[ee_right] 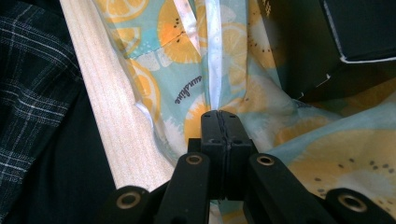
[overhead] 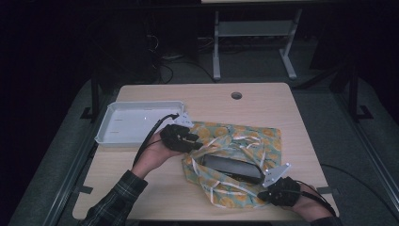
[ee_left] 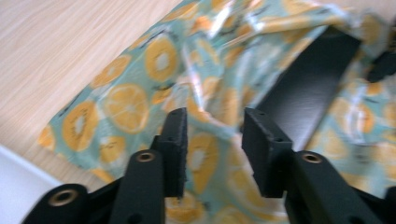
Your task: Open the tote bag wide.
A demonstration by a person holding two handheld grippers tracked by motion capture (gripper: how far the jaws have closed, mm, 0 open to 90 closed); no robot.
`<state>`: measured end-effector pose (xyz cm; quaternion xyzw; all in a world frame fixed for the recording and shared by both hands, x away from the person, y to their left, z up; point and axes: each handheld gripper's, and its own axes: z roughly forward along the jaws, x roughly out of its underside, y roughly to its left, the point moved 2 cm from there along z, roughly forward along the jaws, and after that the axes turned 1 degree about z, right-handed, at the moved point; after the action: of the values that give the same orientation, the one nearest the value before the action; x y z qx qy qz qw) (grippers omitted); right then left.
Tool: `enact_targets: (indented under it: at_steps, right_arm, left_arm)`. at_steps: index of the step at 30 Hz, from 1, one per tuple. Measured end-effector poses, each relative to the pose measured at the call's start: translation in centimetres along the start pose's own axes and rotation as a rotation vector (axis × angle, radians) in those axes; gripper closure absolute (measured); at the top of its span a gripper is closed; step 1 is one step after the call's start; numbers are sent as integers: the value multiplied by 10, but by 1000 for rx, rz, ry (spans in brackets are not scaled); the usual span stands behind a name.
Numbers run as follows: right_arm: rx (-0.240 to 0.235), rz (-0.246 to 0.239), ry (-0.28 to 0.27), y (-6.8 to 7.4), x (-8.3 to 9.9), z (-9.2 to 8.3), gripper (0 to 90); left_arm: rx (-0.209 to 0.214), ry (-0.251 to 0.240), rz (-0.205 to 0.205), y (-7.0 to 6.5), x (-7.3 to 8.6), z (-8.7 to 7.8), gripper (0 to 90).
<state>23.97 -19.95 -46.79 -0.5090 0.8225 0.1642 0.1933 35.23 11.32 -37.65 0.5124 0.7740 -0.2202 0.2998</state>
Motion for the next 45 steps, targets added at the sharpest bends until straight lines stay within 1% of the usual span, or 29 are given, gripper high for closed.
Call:
enact_targets:
  at_steps: [2, 3, 4, 5, 7, 9, 11, 12, 13, 14, 16, 18, 19, 20, 21, 23, 25, 26, 30, 32, 33, 35, 36, 37, 39, 40, 45]
  right_arm:
    - [0, 0, 0, 0, 0, 0, 889]
    - [0, 0, 0, 0, 0, 0, 890]
    - [0, -1, 0, 0, 0, 0, 889]
    - [1, -1, 1, 0, 0, 0, 890]
    - [1, -1, 2, 0, 0, 0, 890]
    - [3, -2, 3, 0, 0, 0, 889]
    - [5, -3, 3, 0, 0, 0, 889]
    - [5, -4, 4, 1, 0, 0, 889]
    - [5, -4, 5, 1, -1, 0, 889]
    - [6, -4, 6, 1, -1, 0, 889]
    - [5, -4, 7, 1, -1, 0, 889]
    - [5, 1, 9, 1, -1, 0, 889]
    - [5, 2, 9, 1, -1, 0, 889]
    - [5, 2, 9, 1, -1, 0, 889]
    - [5, 2, 8, 1, -1, 0, 889]
    - [4, -4, 6, 1, -1, 0, 888]
    - [4, -3, 6, 1, -1, 0, 888]
    - [4, -3, 5, 1, -1, 0, 888]
    - [2, -2, 3, 0, -1, 0, 880]
    - [4, -1, 2, 0, -2, 1, 852]
    - [0, 6, 1, 1, -2, 1, 839]
    - [9, 5, 1, 0, -2, -1, 805]
    - [11, 15, -2, 0, -2, -3, 790]
    - [19, 19, -19, -1, -3, -6, 774]
    - [20, 48, -36, -1, -4, -11, 727]
    - [21, 70, -45, -1, -5, -13, 705]
    - [27, 112, -94, -2, -9, -29, 660]
  left_arm:
    - [20, -3, 17, -10, -1, -1, 764]
    - [31, -7, 15, -15, -1, -1, 802]
    - [45, 3, 29, -21, -1, 0, 824]
    - [51, 11, 39, -26, 0, 1, 837]
    - [68, 23, 39, -36, 6, 6, 854]
    - [78, 51, 50, -42, 12, 11, 854]
    - [87, 80, 42, -48, 22, 18, 854]
    - [92, 104, 44, -49, 27, 21, 854]
    - [89, 111, 40, -50, 30, 24, 854]
    - [89, 131, 35, -50, 35, 27, 853]
    - [80, 167, 39, -50, 42, 32, 853]
    - [81, 188, 35, -49, 46, 38, 853]
    - [81, 202, 42, -48, 47, 40, 853]
    - [74, 206, 41, -48, 49, 43, 853]
    - [62, 234, 72, -46, 50, 45, 853]
    - [50, 246, 67, -47, 54, 53, 853]
    - [38, 270, 80, -46, 57, 58, 854]
    - [42, 270, 73, -46, 58, 60, 854]
    - [44, 278, 71, -46, 60, 64, 856]
    - [47, 278, 68, -46, 60, 64, 855]
    - [49, 277, 68, -46, 60, 64, 856]
    - [49, 277, 68, -46, 60, 64, 856]
    - [47, 277, 71, -46, 60, 64, 856]
    - [47, 277, 73, -46, 60, 64, 856]
    - [46, 277, 74, -46, 60, 64, 856]
    - [47, 277, 75, -46, 60, 64, 855]
    - [46, 276, 79, -46, 60, 65, 854]
